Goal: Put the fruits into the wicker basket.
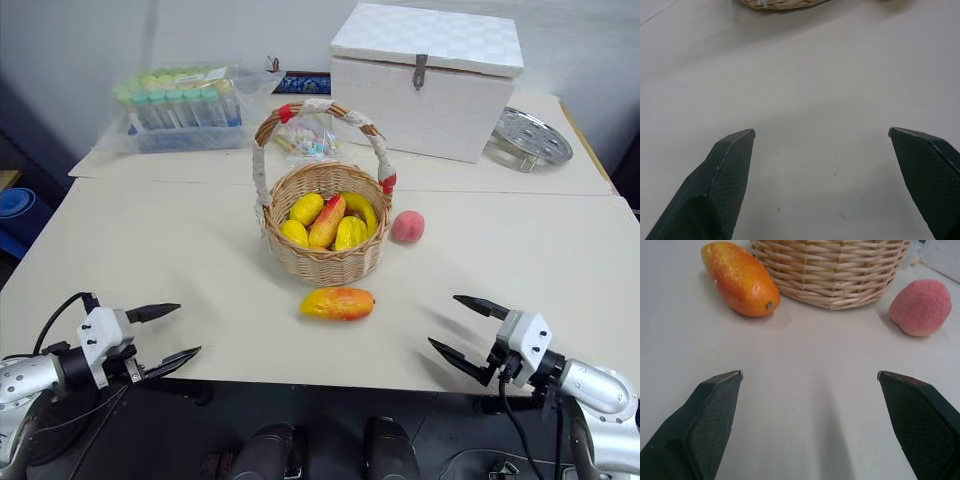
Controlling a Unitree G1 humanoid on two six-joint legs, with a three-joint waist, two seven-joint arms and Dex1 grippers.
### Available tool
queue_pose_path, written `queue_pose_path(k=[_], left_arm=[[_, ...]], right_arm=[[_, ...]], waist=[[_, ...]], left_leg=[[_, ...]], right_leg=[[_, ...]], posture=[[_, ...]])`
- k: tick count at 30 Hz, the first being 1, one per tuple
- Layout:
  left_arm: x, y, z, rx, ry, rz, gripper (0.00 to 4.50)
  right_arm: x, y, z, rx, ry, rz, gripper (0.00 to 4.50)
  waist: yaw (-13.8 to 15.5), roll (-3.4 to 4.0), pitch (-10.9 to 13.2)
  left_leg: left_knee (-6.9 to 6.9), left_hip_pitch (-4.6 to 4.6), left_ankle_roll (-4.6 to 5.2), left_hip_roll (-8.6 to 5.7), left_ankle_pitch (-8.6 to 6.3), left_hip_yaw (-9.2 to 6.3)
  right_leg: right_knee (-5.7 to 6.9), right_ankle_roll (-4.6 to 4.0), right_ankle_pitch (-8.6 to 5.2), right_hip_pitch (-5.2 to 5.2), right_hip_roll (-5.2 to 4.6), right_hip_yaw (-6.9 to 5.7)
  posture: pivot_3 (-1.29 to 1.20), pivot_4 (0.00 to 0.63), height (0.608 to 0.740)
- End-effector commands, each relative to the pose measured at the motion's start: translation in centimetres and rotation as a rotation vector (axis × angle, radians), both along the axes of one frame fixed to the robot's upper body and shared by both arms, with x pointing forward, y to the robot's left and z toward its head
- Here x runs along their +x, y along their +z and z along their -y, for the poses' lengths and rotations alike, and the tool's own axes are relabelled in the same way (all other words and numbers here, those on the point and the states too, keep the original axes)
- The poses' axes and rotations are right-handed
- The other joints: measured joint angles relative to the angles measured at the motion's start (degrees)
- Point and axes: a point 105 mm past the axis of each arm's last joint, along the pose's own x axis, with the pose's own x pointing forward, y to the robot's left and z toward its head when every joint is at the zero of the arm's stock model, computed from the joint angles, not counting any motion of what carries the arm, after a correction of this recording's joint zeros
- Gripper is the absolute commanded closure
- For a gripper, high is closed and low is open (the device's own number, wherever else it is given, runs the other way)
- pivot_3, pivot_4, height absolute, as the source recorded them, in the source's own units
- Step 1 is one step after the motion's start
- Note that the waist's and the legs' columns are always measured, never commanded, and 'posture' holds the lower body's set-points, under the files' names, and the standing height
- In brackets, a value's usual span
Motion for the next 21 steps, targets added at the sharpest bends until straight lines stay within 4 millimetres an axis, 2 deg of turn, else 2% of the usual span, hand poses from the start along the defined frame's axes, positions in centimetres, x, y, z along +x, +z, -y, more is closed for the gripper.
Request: queue_pose_path(k=[1, 9, 13, 17, 21], left_arm=[[-0.4, 1.1, 0.3, -0.014, -0.021, 0.025, 0.0], [-0.1, 2.7, 1.0, -0.145, -0.065, -0.029, 0.0], [0.4, 3.0, 1.3, -0.156, -0.087, -0.037, 0.0], [0.6, 2.9, 1.6, -0.159, -0.114, -0.05, 0.0], [-0.1, 2.7, 2.8, -0.186, -0.199, -0.125, 0.0]], right_arm=[[0.0, 0.8, 0.6, -0.011, -0.001, 0.036, 0.04], [-1.6, -0.7, 1.3, -0.034, 0.066, 0.013, 0.04], [-2.8, -0.8, 2.5, -0.012, 0.078, -0.056, 0.04], [-2.7, -0.3, 2.9, 0.0, 0.044, -0.007, 0.04], [-3.0, -0.1, 2.7, 0.026, 0.024, 0.026, 0.04]], waist=[[0.04, -0.01, 0.0], [0.15, -0.04, 0.02], [0.13, -0.04, 0.02], [-0.04, -0.13, 0.03], [-0.03, -0.13, 0.03]], left_leg=[[0.0, 0.0, 0.0, 0.0, 0.0, 0.0], [0.03, -0.01, 0.01, 0.0, 0.0, -0.02], [0.07, -0.01, 0.01, -0.02, 0.0, 0.01], [0.08, 0.03, 0.01, 0.0, -0.01, 0.0], [0.03, 0.08, -0.04, 0.02, -0.01, 0.02]], right_leg=[[0.0, 0.0, 0.0, 0.0, 0.0, 0.0], [0.01, 0.0, 0.0, 0.02, 0.0, -0.02], [0.01, 0.01, 0.01, 0.03, 0.0, -0.01], [0.02, 0.02, 0.01, 0.07, 0.02, -0.01], [0.02, 0.01, 0.01, 0.07, 0.04, 0.02]], posture=[[0.0, 0.15, 0.74], [0.0, 0.15, 0.74], [0.0, 0.15, 0.74], [0.0, 0.15, 0.74], [0.0, 0.15, 0.74]])
